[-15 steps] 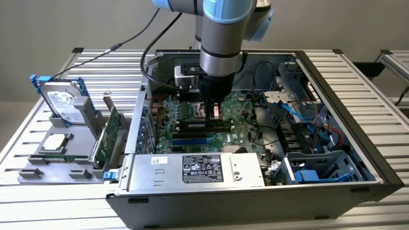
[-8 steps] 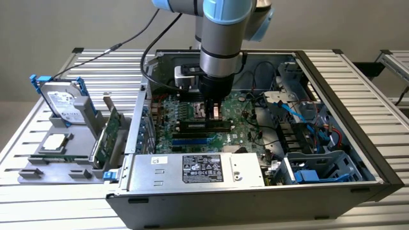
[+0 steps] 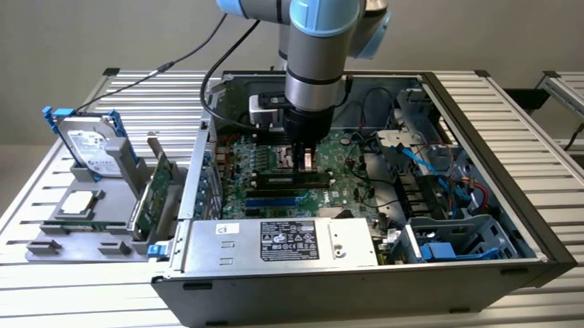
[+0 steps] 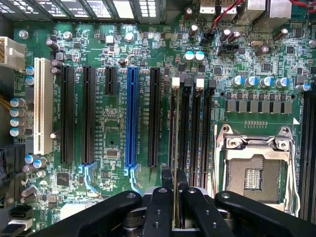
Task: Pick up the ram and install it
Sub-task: 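Insert the ram into the slot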
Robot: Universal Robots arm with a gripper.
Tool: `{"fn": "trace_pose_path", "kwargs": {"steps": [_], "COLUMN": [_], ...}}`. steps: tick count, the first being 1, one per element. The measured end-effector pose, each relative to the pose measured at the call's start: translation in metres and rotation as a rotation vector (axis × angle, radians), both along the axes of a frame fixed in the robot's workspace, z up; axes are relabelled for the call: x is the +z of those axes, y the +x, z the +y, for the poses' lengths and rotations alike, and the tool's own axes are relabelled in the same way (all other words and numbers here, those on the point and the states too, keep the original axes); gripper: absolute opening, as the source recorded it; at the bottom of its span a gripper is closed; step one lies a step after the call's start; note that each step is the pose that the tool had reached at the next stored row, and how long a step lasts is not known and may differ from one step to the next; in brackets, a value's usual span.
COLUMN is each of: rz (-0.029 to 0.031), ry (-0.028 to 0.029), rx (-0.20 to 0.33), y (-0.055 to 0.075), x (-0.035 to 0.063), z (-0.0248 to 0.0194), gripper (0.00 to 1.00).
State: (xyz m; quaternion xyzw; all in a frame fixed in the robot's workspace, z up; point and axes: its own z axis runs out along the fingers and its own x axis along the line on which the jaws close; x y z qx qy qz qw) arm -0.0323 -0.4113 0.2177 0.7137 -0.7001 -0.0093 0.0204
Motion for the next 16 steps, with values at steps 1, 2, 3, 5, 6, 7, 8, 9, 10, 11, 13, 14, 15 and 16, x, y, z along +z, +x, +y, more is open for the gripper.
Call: {"fn": "trace_pose_path", "kwargs": {"steps": [1, 2, 3, 5, 6, 7, 8, 9, 10, 11, 13, 14, 15, 16], "rz": [0.0001, 0.0001, 0.0001, 0.0001, 0.0001, 0.0001, 0.0, 0.0, 0.0, 0.0, 0.0001, 0.0001, 0.0001, 0.0001], "ry": [-0.0001, -0.0002, -0.0003, -0.0002, 0.0, 0.0, 0.0001, 0.0001, 0.0001, 0.0, -0.0002, 0.0, 0.0, 0.0], "rx": [0.0, -0.001, -0.001, -0.001, -0.001, -0.001, -0.001, -0.001, -0.001, -0.001, -0.001, -0.001, -0.001, -0.001], "y": [-0.0001, -0.0001, -0.0001, -0.0005, -0.0007, -0.0011, -0.0014, -0.0017, -0.0019, -0.002, -0.0022, -0.0022, -0.0022, -0.0023], "x": [-0.0002, -0.0003, -0.0003, -0.0004, -0.0005, -0.0005, -0.0005, -0.0005, -0.0005, -0.0005, 0.0002, 0.0014, 0.0034, 0.0061], "z": [0.0, 0.0, 0.0, 0.0, 0.0, 0.0, 0.0, 0.0001, 0.0, 0.0, -0.0001, -0.0001, 0.0, 0.0], "gripper": [0.15, 0.15, 0.15, 0.16, 0.16, 0.28, 0.28, 0.34, 0.4, 0.4, 0.46, 0.46, 0.46, 0.46]}}
